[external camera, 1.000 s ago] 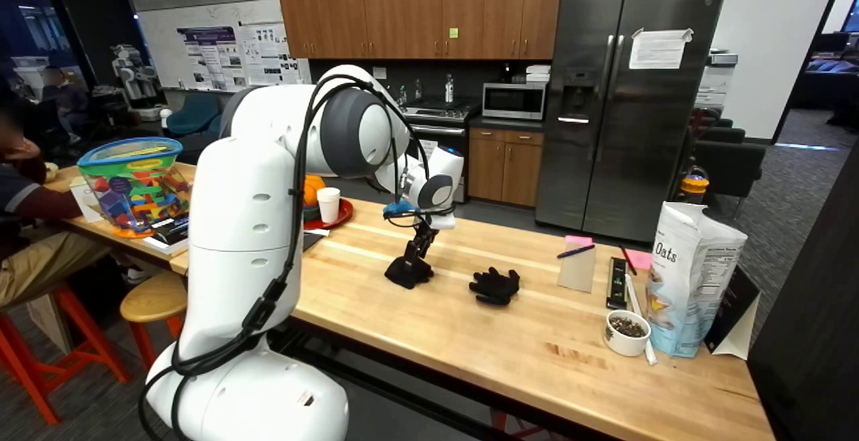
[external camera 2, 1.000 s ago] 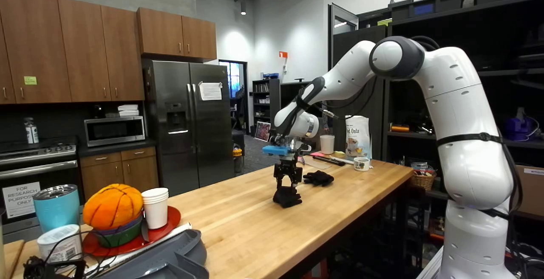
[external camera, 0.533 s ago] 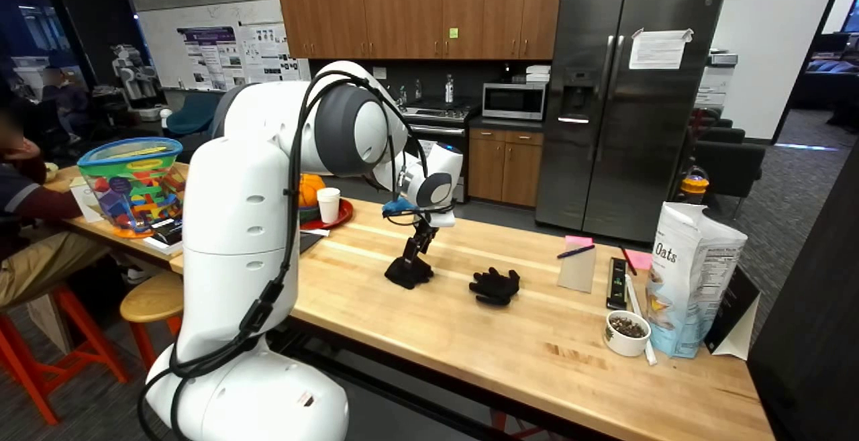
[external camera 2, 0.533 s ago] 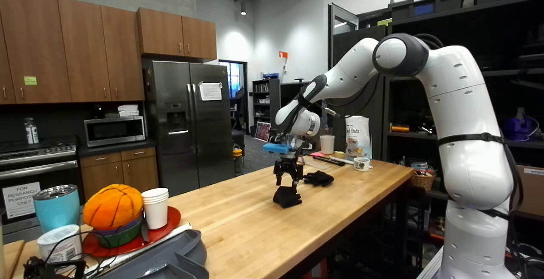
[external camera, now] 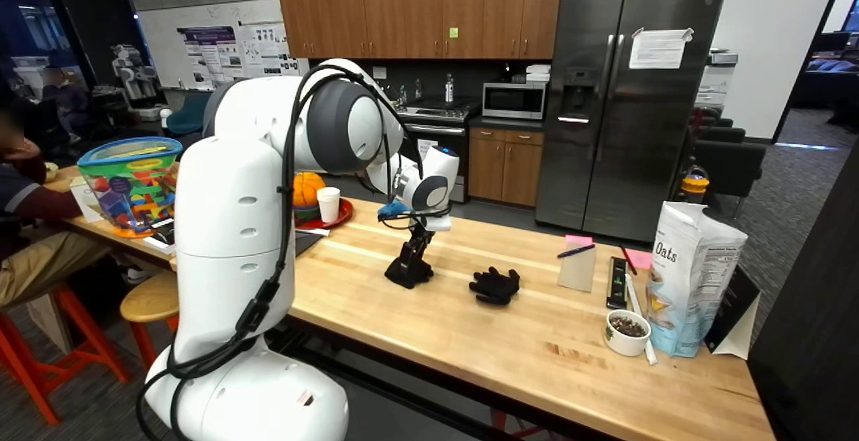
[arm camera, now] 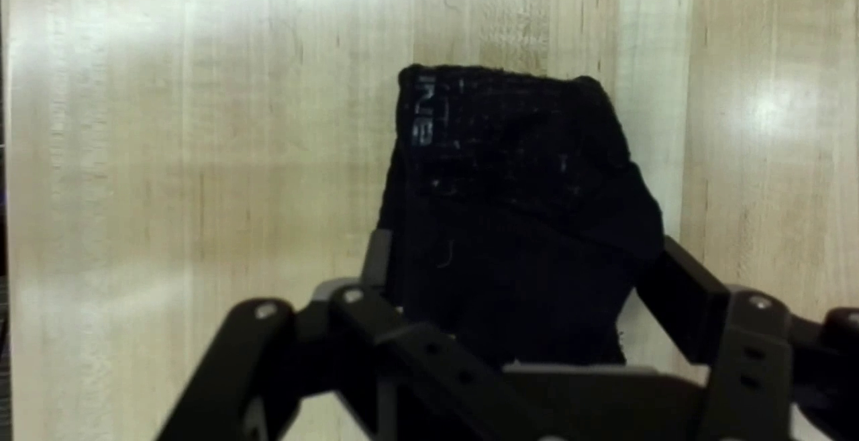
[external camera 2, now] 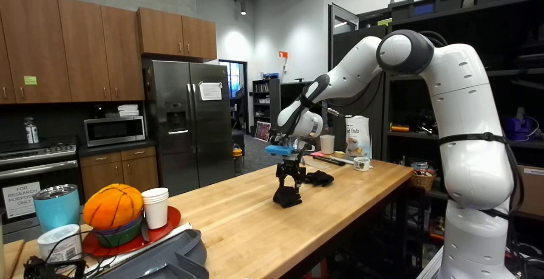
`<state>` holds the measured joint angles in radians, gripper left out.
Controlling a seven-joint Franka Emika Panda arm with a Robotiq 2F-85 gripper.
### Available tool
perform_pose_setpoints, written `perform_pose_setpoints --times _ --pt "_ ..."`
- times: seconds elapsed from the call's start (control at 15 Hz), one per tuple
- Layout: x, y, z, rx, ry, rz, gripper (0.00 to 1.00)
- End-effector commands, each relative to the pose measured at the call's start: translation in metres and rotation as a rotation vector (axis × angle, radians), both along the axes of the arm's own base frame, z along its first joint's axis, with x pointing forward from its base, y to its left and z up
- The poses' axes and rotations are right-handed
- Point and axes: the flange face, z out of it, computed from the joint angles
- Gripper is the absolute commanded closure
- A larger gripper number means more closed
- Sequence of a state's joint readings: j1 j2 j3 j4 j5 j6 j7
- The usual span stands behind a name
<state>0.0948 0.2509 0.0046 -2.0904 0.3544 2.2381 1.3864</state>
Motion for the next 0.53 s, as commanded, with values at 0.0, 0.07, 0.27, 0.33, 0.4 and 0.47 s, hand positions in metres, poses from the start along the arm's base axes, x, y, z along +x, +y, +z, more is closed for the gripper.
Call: perform_pose_setpoints --times 0.0,0.07,0.27,0.33,0.4,0.47 --pt "-0.0126 0.0001 0.0094 -0.016 -0.013 -0.006 0.39" --pt "-0.0131 -0.0006 0.0094 -0.018 -0.012 -0.005 0.46" --pt "-0.0135 -0.0007 0.0095 -0.021 -0.010 -0.006 0.73" --pt "-0.0135 0.0002 0.0097 -0.021 -0.010 -0.006 0.79" --pt "-0.0132 0.0007 0.0097 -0.022 -0.010 -0.006 0.86" --pt "-0.0132 -0.0004 0.0099 -0.023 -0.011 -0.005 0.95"
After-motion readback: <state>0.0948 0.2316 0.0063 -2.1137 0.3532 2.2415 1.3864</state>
